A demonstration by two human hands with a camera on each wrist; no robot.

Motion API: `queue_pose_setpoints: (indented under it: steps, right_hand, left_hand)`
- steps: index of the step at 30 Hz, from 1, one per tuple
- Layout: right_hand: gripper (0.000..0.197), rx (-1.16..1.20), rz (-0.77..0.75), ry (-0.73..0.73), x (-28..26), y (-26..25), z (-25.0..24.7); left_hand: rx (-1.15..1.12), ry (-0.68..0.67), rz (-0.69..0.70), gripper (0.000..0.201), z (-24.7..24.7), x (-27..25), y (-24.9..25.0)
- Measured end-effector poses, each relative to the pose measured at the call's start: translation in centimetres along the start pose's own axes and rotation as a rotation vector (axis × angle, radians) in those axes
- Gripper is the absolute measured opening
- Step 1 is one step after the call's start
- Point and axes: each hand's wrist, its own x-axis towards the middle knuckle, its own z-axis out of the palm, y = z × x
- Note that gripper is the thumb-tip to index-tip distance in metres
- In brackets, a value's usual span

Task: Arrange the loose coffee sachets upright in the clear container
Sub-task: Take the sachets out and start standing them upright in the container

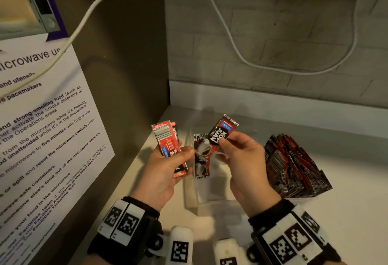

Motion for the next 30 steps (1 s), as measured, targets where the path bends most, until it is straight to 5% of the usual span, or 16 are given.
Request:
queue_pose_setpoints:
  steps: [4, 10, 14, 30]
  right_hand:
    - [0.025, -0.287, -0.105, 0.122, 0.8, 0.0, -0.9]
    - [0.027, -0.525, 0.118, 0.002, 1.5, 1.9, -0.7]
    - [0.026, -0.566, 0.198, -0.011, 2.0, 2.9, -0.1]
    - [0.030, -0.633, 0.132, 0.023, 2.4, 4.2, 0.4]
  left_hand:
    - [-0.076, 0.094, -0.086, 0.017, -0.8, 0.2, 0.6]
    - [-0.108, 0.164, -0.204, 0.024, -1.2, 0.7, 0.3]
    - [-0.136, 0.128, -0.230, 0.020, -1.1, 0.2, 0.3]
    - [-0.080, 0.108, -0.233, 0.016, -0.9, -0.4, -0.1]
